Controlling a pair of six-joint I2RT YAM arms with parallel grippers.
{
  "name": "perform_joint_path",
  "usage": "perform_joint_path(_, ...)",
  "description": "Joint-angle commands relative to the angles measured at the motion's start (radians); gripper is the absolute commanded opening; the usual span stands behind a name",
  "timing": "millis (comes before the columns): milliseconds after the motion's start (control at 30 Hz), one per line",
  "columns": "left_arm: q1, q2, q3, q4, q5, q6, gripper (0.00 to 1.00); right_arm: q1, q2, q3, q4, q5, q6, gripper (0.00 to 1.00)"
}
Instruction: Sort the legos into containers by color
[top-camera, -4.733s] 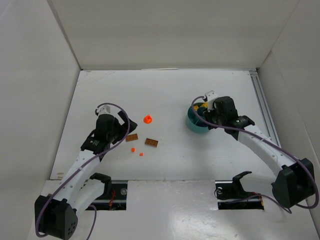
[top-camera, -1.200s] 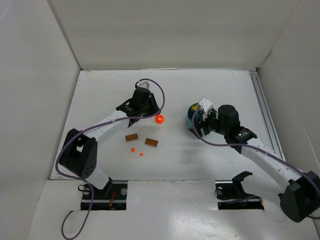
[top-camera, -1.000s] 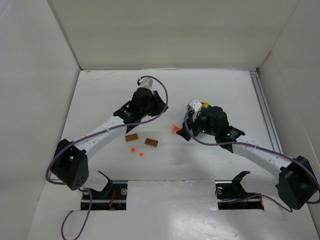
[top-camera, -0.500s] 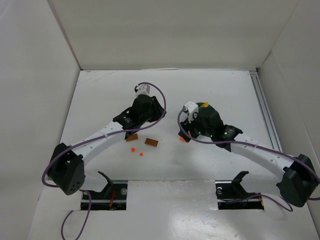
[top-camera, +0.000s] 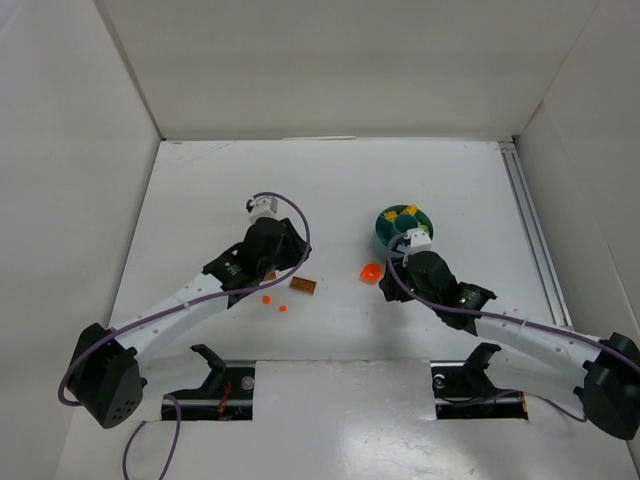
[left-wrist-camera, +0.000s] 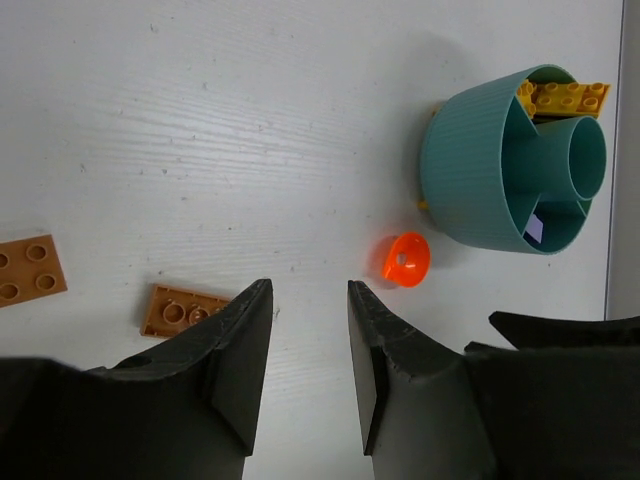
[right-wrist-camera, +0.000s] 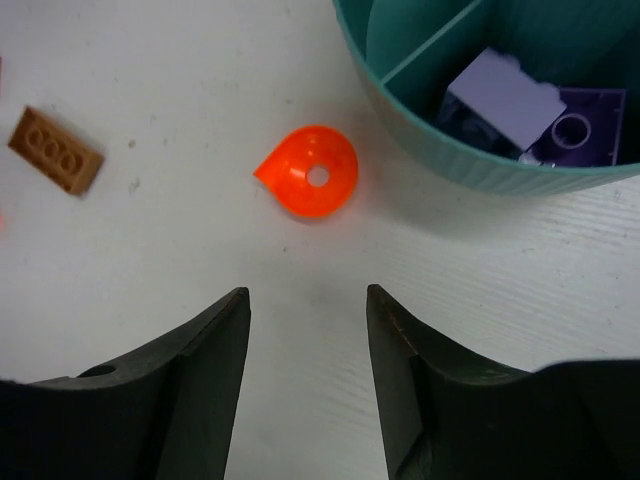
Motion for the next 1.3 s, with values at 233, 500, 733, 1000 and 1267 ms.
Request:
perform_joint_path(233,0.001,-0.074,-0.066,0.018,-0.002,-0.012,0.28,-0.005,0.107,0.038,0.185,0.107,0.139,0.53)
perform_joint_path(500,0.001,-0.129,-0.103,0.0,-0.024,-0.041,0.28,-0.025,0.227,0.048,0.289,0.098,0.171,0.51)
perform_joint_path(733,0.001,-0.156,-0.123,-0.009,-0.033,-0.05,0.28,-0.034,0.316,0.048,0.374,0.098,0.214,0.48)
perform_joint_path(1000,0.001,-0.175,-0.132,-0.02,-0.042,-0.059,0.3,-0.034,0.414,0.057,0.4,0.108,0.234,0.42)
perform_joint_path(1267,0.001,-0.184,-0.132,-0.039,-0.042,-0.059,0.3,-0.034,0.457,0.057,0.458,0.117,0.26,0.42)
